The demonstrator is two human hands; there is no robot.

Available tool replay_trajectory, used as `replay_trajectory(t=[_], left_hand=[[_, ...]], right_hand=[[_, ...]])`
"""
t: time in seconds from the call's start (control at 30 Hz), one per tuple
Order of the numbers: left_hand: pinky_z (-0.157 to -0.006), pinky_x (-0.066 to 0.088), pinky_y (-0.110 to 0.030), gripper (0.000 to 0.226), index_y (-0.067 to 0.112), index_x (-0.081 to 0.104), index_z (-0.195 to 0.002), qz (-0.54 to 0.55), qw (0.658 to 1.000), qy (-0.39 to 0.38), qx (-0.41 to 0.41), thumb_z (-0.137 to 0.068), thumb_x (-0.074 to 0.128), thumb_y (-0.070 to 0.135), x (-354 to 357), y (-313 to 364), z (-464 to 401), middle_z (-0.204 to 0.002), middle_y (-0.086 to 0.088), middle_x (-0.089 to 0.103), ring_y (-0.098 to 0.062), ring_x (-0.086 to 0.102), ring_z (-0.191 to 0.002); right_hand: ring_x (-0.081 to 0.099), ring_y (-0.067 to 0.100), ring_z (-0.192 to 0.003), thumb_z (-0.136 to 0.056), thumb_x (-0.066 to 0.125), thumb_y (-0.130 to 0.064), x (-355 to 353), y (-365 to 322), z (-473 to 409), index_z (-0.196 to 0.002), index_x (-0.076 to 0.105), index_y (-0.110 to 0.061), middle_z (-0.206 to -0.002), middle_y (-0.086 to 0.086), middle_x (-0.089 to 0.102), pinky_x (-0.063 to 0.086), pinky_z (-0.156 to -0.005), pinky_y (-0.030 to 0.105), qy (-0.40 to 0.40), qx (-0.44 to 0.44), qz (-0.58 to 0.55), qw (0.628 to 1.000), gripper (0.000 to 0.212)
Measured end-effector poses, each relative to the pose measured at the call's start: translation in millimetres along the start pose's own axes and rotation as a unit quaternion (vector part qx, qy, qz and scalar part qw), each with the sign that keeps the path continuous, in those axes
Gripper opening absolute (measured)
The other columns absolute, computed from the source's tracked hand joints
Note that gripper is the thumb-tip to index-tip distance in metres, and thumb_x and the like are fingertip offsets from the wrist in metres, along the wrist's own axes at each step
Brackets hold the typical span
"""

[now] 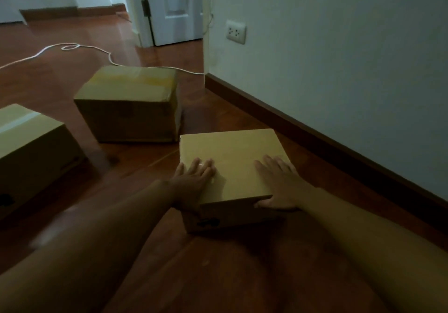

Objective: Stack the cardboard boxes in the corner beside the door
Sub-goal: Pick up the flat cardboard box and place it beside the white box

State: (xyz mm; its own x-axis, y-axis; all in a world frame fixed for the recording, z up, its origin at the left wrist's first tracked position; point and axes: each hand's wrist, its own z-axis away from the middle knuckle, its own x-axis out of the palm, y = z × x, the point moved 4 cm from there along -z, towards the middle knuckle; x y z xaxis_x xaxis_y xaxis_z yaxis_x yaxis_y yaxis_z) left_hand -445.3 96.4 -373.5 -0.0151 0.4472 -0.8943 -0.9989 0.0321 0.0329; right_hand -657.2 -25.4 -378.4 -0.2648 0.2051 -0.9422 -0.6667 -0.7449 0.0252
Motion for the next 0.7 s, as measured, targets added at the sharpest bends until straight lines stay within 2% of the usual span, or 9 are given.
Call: replay_trajectory(t=[0.17, 0.37, 0.47, 0.53, 0.63, 0.7], left_hand=[[-0.12, 0.004, -0.058, 0.122, 0.011, -0.023, -0.152, -0.106, 0.991, -0.049, 0.072, -0.083, 0.07, 0.051, -23, 42, -25, -0.161, -0.013, -0.028, -0.039, -0.019, -0.148], [-0.121, 0.005, -0.052, 0.123, 0.005, -0.025, -0.15, -0.175, 0.974, -0.07, 0.125, -0.085, 0.07, 0.047, -43, 87, -59, -0.159, -0.016, -0.03, -0.04, -0.018, -0.148], [-0.121, 0.003, -0.054, 0.125, 0.009, -0.027, -0.15, -0.148, 0.978, -0.05, 0.142, -0.083, 0.065, 0.061, -43, 112, -74, -0.159, -0.015, -0.03, -0.04, -0.02, -0.148], [-0.119, -0.003, -0.056, 0.126, 0.013, -0.027, -0.151, -0.114, 0.982, -0.004, 0.151, -0.08, 0.06, 0.07, -34, 126, -82, -0.159, -0.014, -0.031, -0.039, -0.023, -0.146], [-0.119, -0.01, -0.058, 0.125, 0.017, -0.026, -0.152, -0.08, 0.98, 0.074, 0.165, -0.079, 0.059, 0.074, -21, 136, -89, -0.159, -0.011, -0.031, -0.037, -0.029, -0.144], [-0.119, -0.009, -0.059, 0.122, 0.018, -0.026, -0.152, -0.082, 0.977, 0.086, 0.176, -0.081, 0.056, 0.073, -22, 140, -94, -0.159, -0.011, -0.03, -0.037, -0.029, -0.144]], right_hand=[[0.007, 0.035, -0.148, -0.07, 0.044, -0.09, 14, 40, 47, -0.156, -0.008, -0.028, -0.165, 0.008, -0.003, 0.013, -0.117, 0.056, 0.051, 0.039, 0.012, 0.998, 0.119], [0.011, 0.033, -0.149, -0.07, 0.035, -0.092, 39, 78, 99, -0.158, -0.007, -0.023, -0.165, 0.009, 0.004, 0.012, -0.119, 0.052, 0.085, 0.067, 0.005, 0.994, 0.119], [0.003, 0.033, -0.152, -0.072, 0.035, -0.092, 46, 98, 113, -0.158, -0.009, -0.02, -0.166, 0.011, 0.0, 0.001, -0.121, 0.046, 0.085, 0.075, 0.0, 0.994, 0.12], [-0.013, 0.029, -0.153, -0.073, 0.032, -0.092, 50, 110, 119, -0.156, -0.019, -0.021, -0.166, 0.008, -0.014, -0.006, -0.121, 0.046, 0.074, 0.085, -0.015, 0.993, 0.121], [-0.028, 0.025, -0.149, -0.073, 0.034, -0.091, 55, 117, 126, -0.152, -0.029, -0.022, -0.161, 0.003, -0.031, -0.009, -0.122, 0.047, 0.052, 0.105, -0.039, 0.992, 0.123], [-0.032, 0.025, -0.147, -0.074, 0.035, -0.09, 56, 116, 131, -0.149, -0.033, -0.021, -0.158, 0.004, -0.037, -0.014, -0.12, 0.046, 0.045, 0.125, -0.046, 0.99, 0.123]])
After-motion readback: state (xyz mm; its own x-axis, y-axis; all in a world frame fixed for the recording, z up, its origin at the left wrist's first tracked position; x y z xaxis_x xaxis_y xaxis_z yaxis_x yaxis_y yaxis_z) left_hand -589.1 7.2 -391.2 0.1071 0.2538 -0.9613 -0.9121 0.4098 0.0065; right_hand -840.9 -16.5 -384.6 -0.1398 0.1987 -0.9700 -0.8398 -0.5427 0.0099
